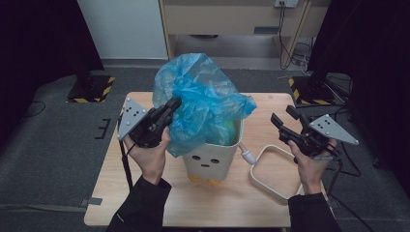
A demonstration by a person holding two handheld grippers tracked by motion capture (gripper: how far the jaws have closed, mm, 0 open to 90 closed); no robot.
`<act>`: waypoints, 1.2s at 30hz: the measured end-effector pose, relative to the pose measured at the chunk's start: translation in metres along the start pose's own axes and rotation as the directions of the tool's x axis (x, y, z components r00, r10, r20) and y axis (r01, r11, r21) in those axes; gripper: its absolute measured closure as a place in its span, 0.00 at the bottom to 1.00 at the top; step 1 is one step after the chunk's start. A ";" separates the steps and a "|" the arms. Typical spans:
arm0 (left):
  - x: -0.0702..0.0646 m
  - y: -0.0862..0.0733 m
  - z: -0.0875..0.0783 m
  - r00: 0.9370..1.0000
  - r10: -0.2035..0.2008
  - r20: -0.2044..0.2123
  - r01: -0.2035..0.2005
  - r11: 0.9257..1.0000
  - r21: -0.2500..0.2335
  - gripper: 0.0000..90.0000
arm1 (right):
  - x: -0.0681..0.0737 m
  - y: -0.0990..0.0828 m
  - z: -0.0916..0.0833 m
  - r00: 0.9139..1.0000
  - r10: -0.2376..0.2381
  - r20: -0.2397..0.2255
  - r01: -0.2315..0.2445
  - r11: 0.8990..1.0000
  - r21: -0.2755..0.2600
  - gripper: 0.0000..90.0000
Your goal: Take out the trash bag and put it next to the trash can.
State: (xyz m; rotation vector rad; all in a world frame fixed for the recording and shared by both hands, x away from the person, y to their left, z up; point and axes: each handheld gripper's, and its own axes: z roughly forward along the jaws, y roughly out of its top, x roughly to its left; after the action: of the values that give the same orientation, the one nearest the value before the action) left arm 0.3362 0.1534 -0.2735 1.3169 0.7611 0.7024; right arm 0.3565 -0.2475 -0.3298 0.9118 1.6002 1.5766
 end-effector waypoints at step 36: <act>0.013 0.093 -0.015 0.997 0.063 -0.048 -0.073 0.963 -0.260 1.00 | -0.035 -0.052 -0.020 0.991 0.027 0.128 -0.037 0.996 0.078 0.39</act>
State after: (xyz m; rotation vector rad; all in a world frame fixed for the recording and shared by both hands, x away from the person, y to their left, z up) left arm 0.3291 0.1843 -0.1834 1.0951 0.6326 0.8556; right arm 0.3567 -0.2879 -0.3813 1.0634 1.5755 1.4546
